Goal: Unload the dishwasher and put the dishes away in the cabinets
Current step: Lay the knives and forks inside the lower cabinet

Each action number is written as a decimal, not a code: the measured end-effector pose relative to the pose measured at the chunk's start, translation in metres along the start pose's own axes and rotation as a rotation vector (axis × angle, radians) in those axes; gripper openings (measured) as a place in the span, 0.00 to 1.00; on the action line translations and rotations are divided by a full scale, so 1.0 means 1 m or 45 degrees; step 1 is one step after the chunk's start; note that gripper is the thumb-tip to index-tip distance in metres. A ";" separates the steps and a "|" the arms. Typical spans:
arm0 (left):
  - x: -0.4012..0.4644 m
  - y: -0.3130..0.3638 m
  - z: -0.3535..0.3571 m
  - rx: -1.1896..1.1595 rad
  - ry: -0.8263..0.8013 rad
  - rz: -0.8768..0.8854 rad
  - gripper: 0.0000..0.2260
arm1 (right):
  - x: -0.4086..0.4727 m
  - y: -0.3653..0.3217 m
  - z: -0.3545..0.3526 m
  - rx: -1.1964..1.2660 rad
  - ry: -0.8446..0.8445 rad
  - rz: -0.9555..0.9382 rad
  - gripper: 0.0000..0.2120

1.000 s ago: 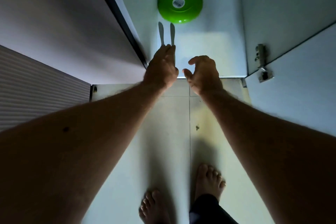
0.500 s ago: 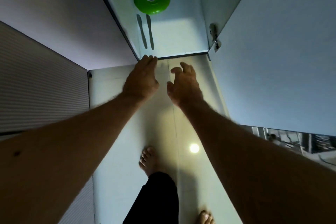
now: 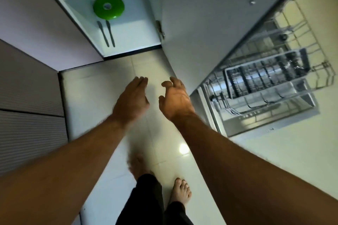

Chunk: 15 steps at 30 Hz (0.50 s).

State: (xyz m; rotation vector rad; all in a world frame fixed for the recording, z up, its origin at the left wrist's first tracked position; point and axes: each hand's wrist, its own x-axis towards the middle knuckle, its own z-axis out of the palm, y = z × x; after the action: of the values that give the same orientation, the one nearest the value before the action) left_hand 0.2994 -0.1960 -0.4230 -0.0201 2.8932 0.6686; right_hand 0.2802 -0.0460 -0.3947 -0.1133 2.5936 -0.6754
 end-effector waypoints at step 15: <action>-0.035 0.167 0.037 -0.041 -0.241 0.371 0.26 | -0.091 0.133 -0.070 0.109 0.266 0.449 0.24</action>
State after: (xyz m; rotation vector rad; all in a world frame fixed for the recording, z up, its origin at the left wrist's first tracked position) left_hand 0.3311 -0.0310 -0.3769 0.4436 2.7258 0.7194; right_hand 0.3348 0.1190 -0.3668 0.4535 2.6755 -0.6942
